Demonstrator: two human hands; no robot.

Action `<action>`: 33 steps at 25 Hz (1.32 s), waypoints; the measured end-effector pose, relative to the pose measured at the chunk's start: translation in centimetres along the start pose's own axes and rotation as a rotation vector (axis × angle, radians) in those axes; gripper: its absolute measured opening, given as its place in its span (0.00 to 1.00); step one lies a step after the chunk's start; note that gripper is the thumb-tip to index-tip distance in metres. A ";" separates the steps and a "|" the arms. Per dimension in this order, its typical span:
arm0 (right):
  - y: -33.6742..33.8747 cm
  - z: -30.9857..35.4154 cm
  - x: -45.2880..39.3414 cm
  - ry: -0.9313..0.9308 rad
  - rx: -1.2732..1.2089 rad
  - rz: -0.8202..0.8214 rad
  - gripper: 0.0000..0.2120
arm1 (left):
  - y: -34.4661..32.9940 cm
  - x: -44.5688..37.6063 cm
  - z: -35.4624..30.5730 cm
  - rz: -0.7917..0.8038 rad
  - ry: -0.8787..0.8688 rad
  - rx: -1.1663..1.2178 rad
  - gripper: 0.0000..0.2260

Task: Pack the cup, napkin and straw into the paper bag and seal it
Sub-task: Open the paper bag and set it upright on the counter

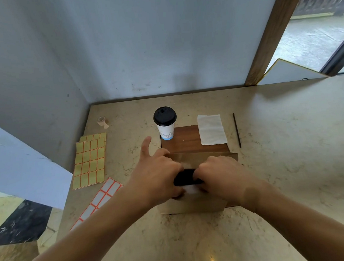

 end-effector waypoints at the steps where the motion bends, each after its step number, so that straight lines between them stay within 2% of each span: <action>1: -0.3 -0.2 -0.1 -0.007 -0.019 0.015 0.08 | 0.2 0.2 -0.1 -0.015 -0.004 -0.043 0.19; 3: -0.4 -0.5 -0.1 -0.009 -0.057 0.022 0.12 | 0.4 0.5 -0.1 -0.030 -0.004 -0.116 0.24; 7: -0.5 -0.9 -0.1 -0.019 -0.076 0.025 0.28 | 0.2 1.0 0.2 -0.039 0.011 -0.091 0.32; 11: -0.9 -2.4 0.2 -0.087 -0.013 0.039 0.42 | -0.8 1.3 1.4 0.039 0.033 -0.112 0.46; 15: -2.3 -4.1 0.7 -0.124 -0.047 0.136 0.51 | -2.1 1.3 2.6 0.146 0.060 -0.126 0.53; 20: -2.7 -4.2 0.6 -0.127 -0.069 0.152 0.54 | -1.6 1.1 2.1 0.176 0.047 -0.146 0.51; 24: -2.4 -4.1 0.2 -0.137 -0.058 0.136 0.56 | 1.1 1.0 -1.2 -0.004 -0.095 -0.200 0.40; 26: -2.3 -4.0 0.3 -0.131 -0.065 0.130 0.56 | 2.0 0.5 -3.1 -0.097 -0.179 -0.070 0.30; 28: -2.3 -4.0 0.3 -0.125 -0.063 0.130 0.56 | 1.0 -0.1 -3.3 -0.024 -0.159 0.130 0.26; 30: -2.3 -4.0 0.4 -0.119 -0.051 0.131 0.56 | -1.0 -0.4 -2.2 0.118 -0.086 0.118 0.30; 33: -2.2 -4.2 0.5 -0.101 -0.051 0.118 0.57 | -3.4 -0.2 0.1 0.260 0.011 0.029 0.44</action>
Point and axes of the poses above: each hand's wrist, its own x-axis away from the middle knuckle, its own y-axis out of the back of the hand, z = x × y, the point moved 9 cm from there along -x, towards the middle knuckle
